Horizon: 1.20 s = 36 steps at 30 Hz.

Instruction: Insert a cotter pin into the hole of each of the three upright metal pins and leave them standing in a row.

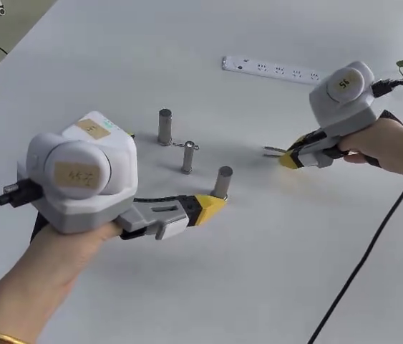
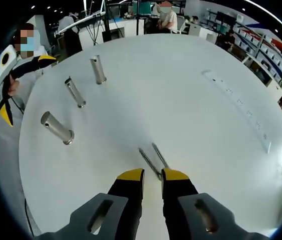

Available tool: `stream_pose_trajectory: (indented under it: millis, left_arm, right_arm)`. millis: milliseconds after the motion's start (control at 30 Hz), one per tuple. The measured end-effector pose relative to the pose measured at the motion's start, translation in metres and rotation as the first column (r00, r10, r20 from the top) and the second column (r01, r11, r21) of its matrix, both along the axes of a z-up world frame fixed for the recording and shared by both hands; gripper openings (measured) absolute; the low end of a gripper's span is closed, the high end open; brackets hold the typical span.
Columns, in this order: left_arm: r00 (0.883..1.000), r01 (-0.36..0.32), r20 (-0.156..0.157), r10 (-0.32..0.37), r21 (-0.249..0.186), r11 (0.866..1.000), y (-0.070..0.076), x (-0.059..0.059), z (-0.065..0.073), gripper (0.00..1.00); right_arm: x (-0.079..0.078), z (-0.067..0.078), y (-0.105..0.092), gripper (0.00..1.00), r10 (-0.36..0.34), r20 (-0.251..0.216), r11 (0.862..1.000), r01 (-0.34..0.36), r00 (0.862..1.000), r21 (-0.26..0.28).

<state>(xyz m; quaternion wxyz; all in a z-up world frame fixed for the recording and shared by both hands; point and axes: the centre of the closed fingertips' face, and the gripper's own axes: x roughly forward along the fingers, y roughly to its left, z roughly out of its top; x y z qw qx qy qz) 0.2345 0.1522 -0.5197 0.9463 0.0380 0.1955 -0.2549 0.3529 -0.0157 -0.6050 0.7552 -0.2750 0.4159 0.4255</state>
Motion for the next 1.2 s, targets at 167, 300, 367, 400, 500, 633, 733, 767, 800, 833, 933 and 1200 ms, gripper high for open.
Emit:
stream_pose_trajectory:
  millis: [167,300,367,400,500,633,733,767,800,833,933,1200]
  left_arm:
    - [1.000,-0.008,-0.002,0.008,-0.007,1.000,0.002,0.001,0.001,0.93]
    - [1.000,-0.008,-0.006,0.008,-0.004,1.000,0.003,0.000,0.000,0.92]
    - [1.000,-0.009,-0.010,0.009,-0.007,1.000,0.004,0.001,-0.001,0.91]
    - [1.000,-0.011,-0.011,0.011,-0.008,1.000,0.005,0.001,-0.001,0.91]
    - [1.000,-0.013,-0.012,0.013,-0.008,1.000,0.006,0.001,-0.001,0.90]
    - [1.000,-0.011,-0.015,0.011,-0.009,1.000,0.006,0.000,-0.002,0.90]
    - [1.000,-0.010,-0.022,0.009,-0.006,1.000,0.005,-0.001,-0.003,0.89]
    - [1.000,-0.009,-0.026,0.009,-0.006,1.000,0.005,-0.001,-0.004,0.89]
    - [1.000,-0.011,-0.029,0.010,-0.009,1.000,0.005,-0.002,-0.004,0.88]
    - [0.999,-0.010,-0.033,0.010,-0.015,1.000,0.005,-0.002,-0.005,0.88]
    - [0.999,-0.014,-0.030,0.013,-0.026,1.000,0.006,-0.003,-0.002,0.84]
    - [0.999,-0.026,-0.035,0.024,-0.058,0.998,0.004,-0.004,0.005,0.81]
  right_arm:
    - [0.003,-0.006,-0.004,0.07,-0.001,-0.031,1.000,0.001,1.000,-0.007]
    - [0.002,-0.006,-0.004,0.05,0.010,-0.038,1.000,-0.010,0.999,-0.010]
    - [0.003,-0.008,-0.005,0.03,0.041,-0.031,0.998,-0.043,0.999,-0.037]
    - [0.004,-0.008,-0.005,0.03,0.055,-0.031,0.997,-0.056,0.998,-0.047]
    - [0.001,-0.008,-0.006,0.00,0.097,-0.027,0.991,-0.099,0.995,-0.088]
    - [-0.003,-0.007,-0.005,0.00,0.149,-0.007,0.979,-0.149,0.989,-0.138]
    - [-0.006,-0.006,-0.003,0.00,0.164,-0.004,0.974,-0.163,0.986,-0.160]
    - [-0.004,-0.007,-0.003,0.00,0.169,-0.006,0.972,-0.168,0.986,-0.166]
    - [-0.004,-0.007,-0.003,0.00,0.173,-0.003,0.971,-0.171,0.985,-0.170]
    - [-0.005,-0.007,-0.003,0.00,0.179,0.002,0.969,-0.176,0.984,-0.174]
    - [-0.003,-0.006,-0.004,0.00,0.188,0.015,0.967,-0.183,0.982,-0.177]
    - [-0.003,0.009,-0.005,0.00,0.175,0.060,0.977,-0.166,0.983,-0.135]
